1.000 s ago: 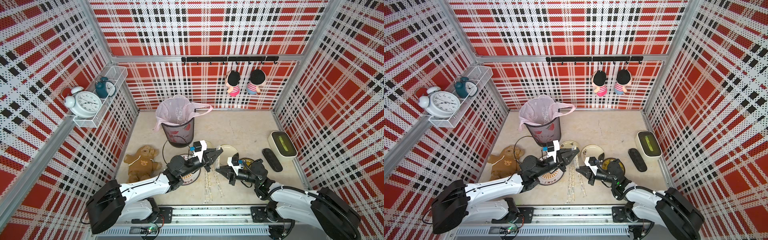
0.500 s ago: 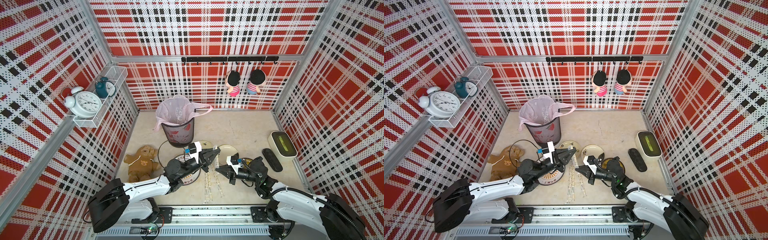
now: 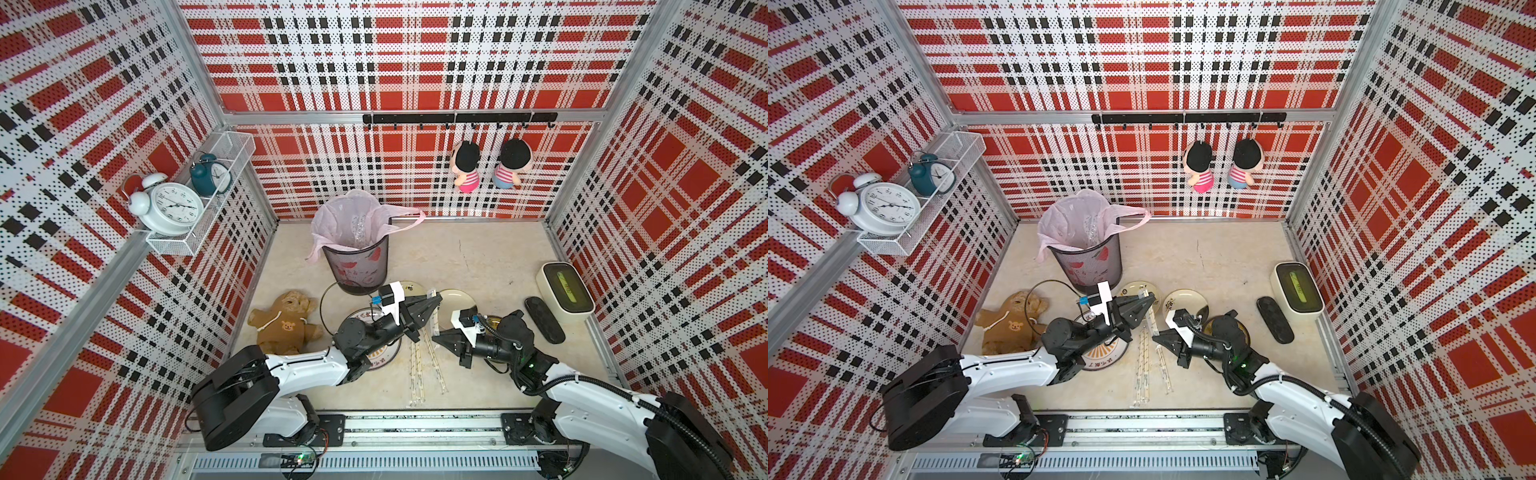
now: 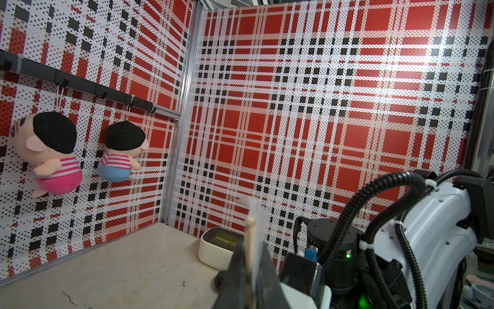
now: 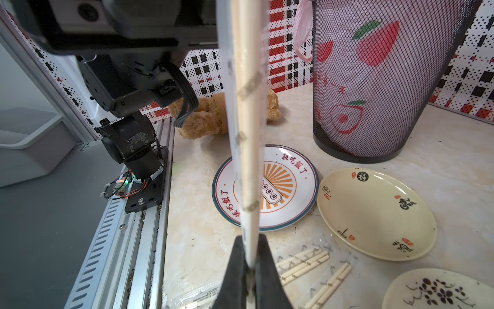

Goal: Remove the packaging of disposable chopsticks
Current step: Remove the packet bag from the disposable chopsticks.

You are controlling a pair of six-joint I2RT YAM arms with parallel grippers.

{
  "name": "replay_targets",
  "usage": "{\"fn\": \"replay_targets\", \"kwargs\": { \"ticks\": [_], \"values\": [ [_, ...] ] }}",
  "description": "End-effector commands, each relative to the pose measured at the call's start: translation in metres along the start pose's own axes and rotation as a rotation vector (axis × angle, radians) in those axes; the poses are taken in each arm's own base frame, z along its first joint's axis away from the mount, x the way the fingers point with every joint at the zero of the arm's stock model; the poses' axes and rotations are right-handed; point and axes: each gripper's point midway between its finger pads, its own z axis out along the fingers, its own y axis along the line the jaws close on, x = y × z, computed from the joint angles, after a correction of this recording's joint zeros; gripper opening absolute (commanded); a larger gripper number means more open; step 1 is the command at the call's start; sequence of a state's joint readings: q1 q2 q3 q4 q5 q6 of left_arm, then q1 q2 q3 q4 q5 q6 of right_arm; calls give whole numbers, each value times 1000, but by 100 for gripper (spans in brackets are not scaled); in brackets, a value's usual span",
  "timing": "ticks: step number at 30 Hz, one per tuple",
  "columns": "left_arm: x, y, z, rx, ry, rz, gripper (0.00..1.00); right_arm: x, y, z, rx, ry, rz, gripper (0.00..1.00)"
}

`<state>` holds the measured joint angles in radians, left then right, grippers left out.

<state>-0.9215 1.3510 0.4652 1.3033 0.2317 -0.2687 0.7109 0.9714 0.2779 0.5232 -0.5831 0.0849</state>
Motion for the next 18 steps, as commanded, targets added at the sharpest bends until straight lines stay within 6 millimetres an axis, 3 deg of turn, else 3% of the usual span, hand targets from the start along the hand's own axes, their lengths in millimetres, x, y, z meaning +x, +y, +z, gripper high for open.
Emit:
{"fn": "replay_targets", "kwargs": {
  "ticks": [1,8,18],
  "values": [
    [99,12,-27,-38,339,-77,7,-121,17,-19,-11,-345,-268,0],
    [117,17,-31,-57,381,-87,10,-133,18,-22,-6,-363,-285,0],
    [133,20,-34,-66,421,-100,4,-143,18,-26,11,-376,-303,0]
  ]
}}
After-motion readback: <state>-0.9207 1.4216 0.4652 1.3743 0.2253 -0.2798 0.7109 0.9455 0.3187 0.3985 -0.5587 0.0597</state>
